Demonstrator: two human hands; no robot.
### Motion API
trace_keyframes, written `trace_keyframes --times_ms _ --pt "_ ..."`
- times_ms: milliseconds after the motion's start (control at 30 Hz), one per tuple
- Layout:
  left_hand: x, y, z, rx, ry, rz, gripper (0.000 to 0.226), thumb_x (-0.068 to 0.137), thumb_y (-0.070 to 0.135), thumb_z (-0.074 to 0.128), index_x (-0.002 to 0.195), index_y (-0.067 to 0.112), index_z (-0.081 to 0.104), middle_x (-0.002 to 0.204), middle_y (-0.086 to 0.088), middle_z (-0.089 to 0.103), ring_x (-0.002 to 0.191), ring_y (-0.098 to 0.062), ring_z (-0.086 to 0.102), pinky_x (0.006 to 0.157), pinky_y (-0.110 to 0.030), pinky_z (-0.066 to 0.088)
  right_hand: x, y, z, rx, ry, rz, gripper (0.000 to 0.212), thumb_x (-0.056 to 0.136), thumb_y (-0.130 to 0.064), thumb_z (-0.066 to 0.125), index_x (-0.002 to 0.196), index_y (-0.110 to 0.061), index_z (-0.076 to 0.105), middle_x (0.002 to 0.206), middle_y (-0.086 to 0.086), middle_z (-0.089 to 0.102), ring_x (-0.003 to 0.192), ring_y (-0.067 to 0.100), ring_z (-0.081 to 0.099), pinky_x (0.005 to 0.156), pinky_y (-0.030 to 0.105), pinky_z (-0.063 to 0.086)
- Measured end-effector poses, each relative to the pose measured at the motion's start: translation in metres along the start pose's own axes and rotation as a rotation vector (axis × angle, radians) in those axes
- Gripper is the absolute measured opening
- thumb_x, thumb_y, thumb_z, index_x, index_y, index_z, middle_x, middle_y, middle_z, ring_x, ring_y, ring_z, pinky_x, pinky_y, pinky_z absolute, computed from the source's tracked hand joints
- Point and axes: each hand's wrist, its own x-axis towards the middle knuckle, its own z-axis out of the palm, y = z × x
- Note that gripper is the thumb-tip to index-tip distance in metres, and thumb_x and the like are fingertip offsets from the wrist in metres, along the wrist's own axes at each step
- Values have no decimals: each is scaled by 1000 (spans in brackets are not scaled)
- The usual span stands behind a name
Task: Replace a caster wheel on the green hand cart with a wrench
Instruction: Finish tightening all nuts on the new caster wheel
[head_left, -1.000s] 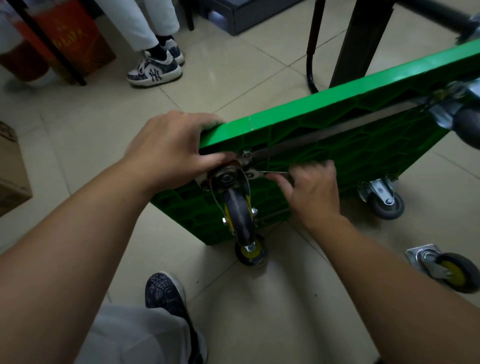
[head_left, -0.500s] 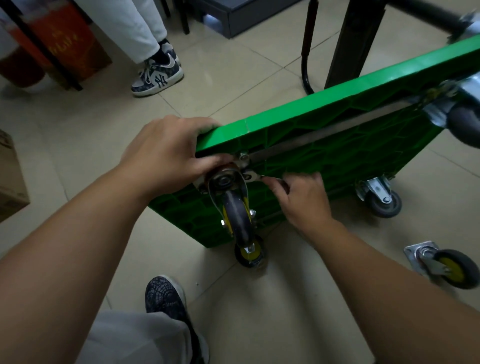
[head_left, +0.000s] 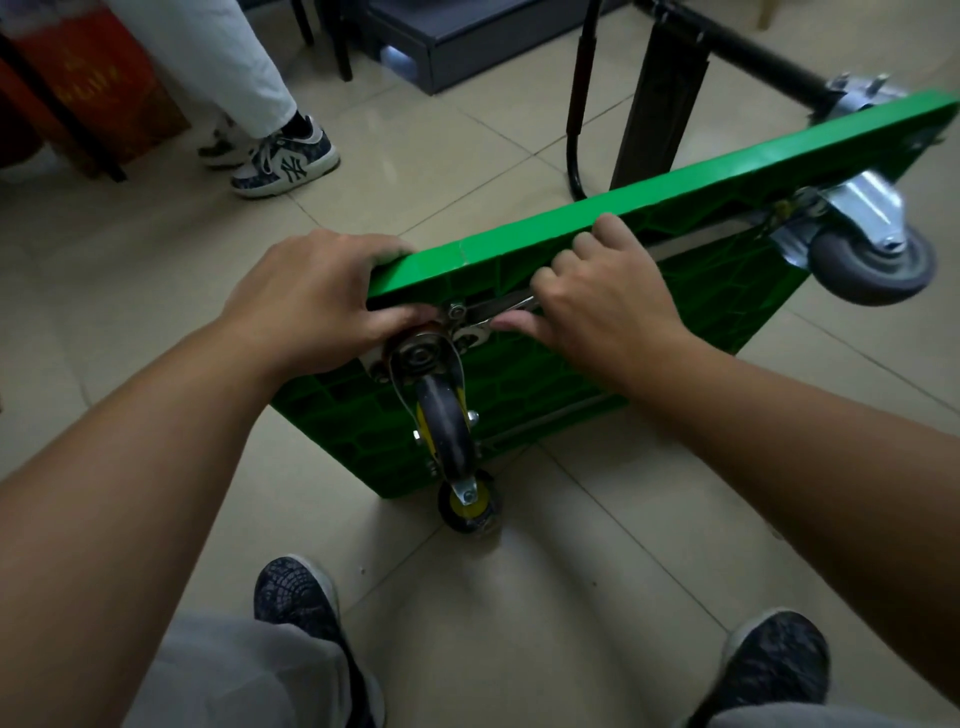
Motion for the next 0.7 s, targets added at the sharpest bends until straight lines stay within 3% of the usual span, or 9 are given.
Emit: trace_keyframes --times_ms 133,333,433,500,600,700 --pt "0 1 2 27 17 6 46 86 57 71 127 38 66 94 5 73 80 -25 63 62 -33 34 2 5 -8 -8 -108 -77 71 97 -68 31 64 -13 59 64 9 64 64 26 59 89 39 42" --pt "1 1 -1 55 -19 -17 49 87 60 67 129 35 64 97 3 73 78 -22 56 63 -34 32 -3 -6 -16 -9 -123 -27 68 97 -67 35 64 -15 61 60 6 61 59 24 54 83 39 37" --pt "2 0 -8 23 -108 -49 55 87 68 63 133 38 60 105 9 70 89 -19 62 69 -35 43 -5 -1 -34 50 -173 32 70 98 -68 30 64 -14 59 59 5 59 55 20 40 79 38 38" --pt "-1 -3 -20 -104 -144 -95 57 85 71 64 134 42 59 112 15 70 97 -11 66 82 -37 54 -1 4 -50 76 -223 70 74 98 -70 22 64 -15 58 61 4 60 57 19 37 79 39 38" --pt "-17 -17 -40 -302 -88 -181 47 87 61 70 130 41 63 111 18 73 97 1 70 93 -38 58 18 8 -79 81 -183 55 75 99 -70 22 62 -15 56 60 5 60 56 19 36 79 39 35" --pt "-39 -24 -46 -338 -83 -213 40 91 50 71 129 39 65 113 15 72 100 -2 69 92 -36 58 53 2 -111 17 -178 -78 71 98 -69 25 65 -16 59 65 6 64 58 21 37 79 39 35"
